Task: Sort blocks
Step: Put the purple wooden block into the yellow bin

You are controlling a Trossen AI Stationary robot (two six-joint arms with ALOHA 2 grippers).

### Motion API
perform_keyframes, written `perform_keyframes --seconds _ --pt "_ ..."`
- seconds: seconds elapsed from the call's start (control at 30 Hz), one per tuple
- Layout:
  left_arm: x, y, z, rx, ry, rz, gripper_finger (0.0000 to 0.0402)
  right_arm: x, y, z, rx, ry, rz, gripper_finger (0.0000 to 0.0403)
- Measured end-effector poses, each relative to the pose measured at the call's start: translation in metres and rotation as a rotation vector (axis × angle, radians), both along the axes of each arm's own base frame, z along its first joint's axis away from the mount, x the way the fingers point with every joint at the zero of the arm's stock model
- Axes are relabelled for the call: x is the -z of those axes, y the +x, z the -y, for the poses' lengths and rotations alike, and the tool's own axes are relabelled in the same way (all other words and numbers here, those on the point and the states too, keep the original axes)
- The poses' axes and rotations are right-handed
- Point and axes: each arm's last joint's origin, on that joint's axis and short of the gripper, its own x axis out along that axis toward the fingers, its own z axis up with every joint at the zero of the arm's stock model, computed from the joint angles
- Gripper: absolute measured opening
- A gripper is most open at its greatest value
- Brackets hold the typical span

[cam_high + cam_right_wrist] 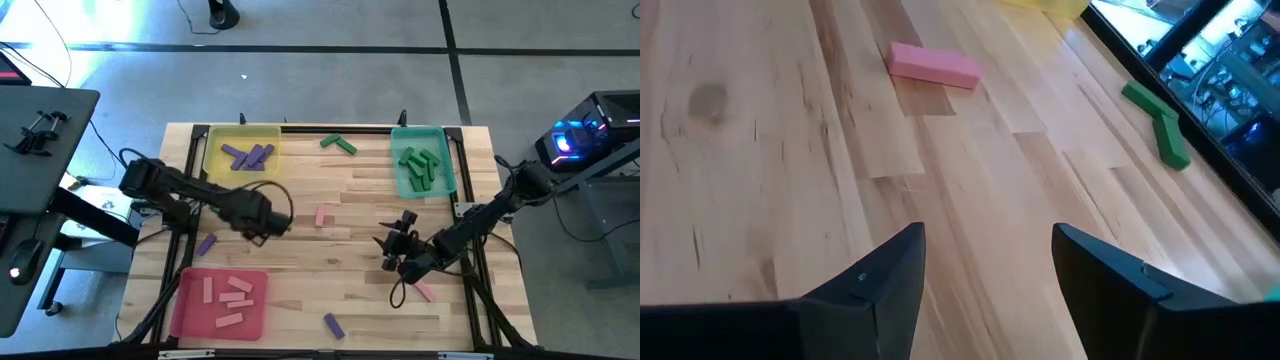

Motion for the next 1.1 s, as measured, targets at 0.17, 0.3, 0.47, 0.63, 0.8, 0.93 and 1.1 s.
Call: perform_keyframes --seconds 0.17,0.3,0.47,0.63,0.8,0.93,1.1 --pt "0.007 -0.013 0.012 -0.056 -0.081 -0.105 0.0227 0.0 0.0 0.0 -0.003 -0.006 -0.002 0.0204" --pt "0.027 -0.018 0.012 -0.078 -0.2 -0.104 0.0227 0.0 0.0 0.0 0.0 -0.009 0.005 0.0204" --pt "0.047 -0.034 0.009 -0.119 -0.238 -0.177 0.0227 0.0 0.0 -0.001 -0.001 -0.007 0.008 0.0204" --pt "0.062 -0.049 0.003 -0.132 -0.267 -0.243 0.0227 -0.001 0.0 -0.001 0.0 -0.005 0.009 0.0204" --pt "0.08 -0.066 -0.01 -0.149 -0.324 -0.287 0.0227 -0.001 0.0 0.0 0.02 0.014 0.032 0.0204" --pt "0.085 -0.066 -0.02 -0.15 -0.365 -0.255 0.0227 -0.001 0.0 -0.001 0.038 0.04 0.052 0.0204" --pt "0.095 -0.069 -0.03 -0.13 -0.437 -0.158 0.0227 -0.002 0.002 -0.001 0.05 0.063 0.086 0.0204"
